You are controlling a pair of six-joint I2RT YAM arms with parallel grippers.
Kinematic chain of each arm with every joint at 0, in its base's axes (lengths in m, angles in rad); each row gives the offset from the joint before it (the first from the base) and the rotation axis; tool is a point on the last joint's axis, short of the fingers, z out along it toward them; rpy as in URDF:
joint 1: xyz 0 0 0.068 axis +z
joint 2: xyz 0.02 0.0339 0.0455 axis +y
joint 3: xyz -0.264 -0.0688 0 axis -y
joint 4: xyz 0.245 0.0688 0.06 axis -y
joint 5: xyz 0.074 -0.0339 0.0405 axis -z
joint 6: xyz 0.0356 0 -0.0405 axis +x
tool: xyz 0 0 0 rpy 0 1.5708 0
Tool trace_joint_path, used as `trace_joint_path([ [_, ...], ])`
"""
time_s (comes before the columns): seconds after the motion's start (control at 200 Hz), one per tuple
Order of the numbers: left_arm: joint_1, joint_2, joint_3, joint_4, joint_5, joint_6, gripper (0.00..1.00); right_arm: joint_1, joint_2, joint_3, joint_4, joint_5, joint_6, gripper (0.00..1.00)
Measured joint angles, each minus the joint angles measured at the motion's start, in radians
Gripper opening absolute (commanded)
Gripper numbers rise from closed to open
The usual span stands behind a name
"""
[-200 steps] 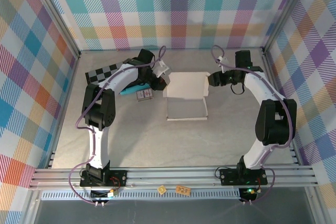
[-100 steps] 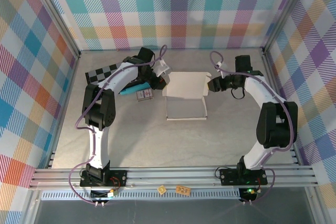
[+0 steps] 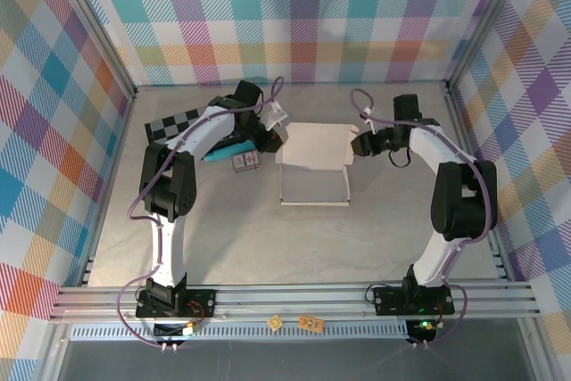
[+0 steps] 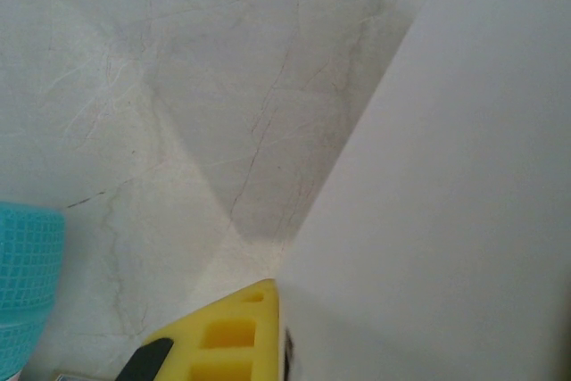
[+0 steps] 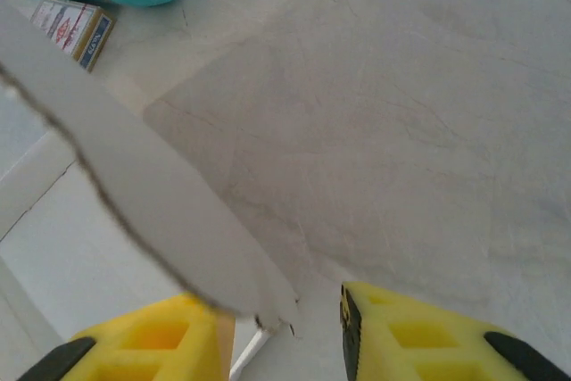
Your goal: Fold the paper box
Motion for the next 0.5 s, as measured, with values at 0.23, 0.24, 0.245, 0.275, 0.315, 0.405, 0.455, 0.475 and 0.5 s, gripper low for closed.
trace_joint_path([
  [0.23,0.000,0.000,0.000,0.006,-0.010,-0.002,0.00,0.023,0.032,0.029,-0.005,0.000,-0.001,0.21],
  [0.24,0.000,0.000,0.000,0.006,-0.010,-0.003,0.00,0.024,0.032,0.029,-0.005,0.001,-0.001,0.21],
  [0.245,0.000,0.000,0.000,0.006,-0.010,-0.003,0.00,0.024,0.032,0.029,-0.005,0.001,-0.002,0.21],
  [0.275,0.000,0.000,0.000,0.006,-0.011,-0.003,0.00,0.027,0.032,0.030,-0.007,0.002,-0.002,0.20],
  [0.315,0.000,0.000,0.000,0.007,-0.011,-0.004,0.00,0.032,0.032,0.030,-0.009,0.005,-0.003,0.19],
  [0.405,0.000,0.000,0.000,0.008,-0.014,-0.011,0.00,0.039,0.032,0.030,-0.012,0.013,-0.004,0.16],
  [0.455,0.000,0.000,0.000,0.008,-0.017,-0.016,0.00,0.039,0.032,0.030,-0.012,0.020,-0.004,0.16],
  [0.475,0.000,0.000,0.000,0.008,-0.017,-0.018,0.00,0.039,0.031,0.030,-0.012,0.023,-0.004,0.16],
  [0.5,0.000,0.000,0.000,0.010,-0.017,-0.019,0.00,0.039,0.031,0.030,-0.012,0.026,-0.004,0.16],
])
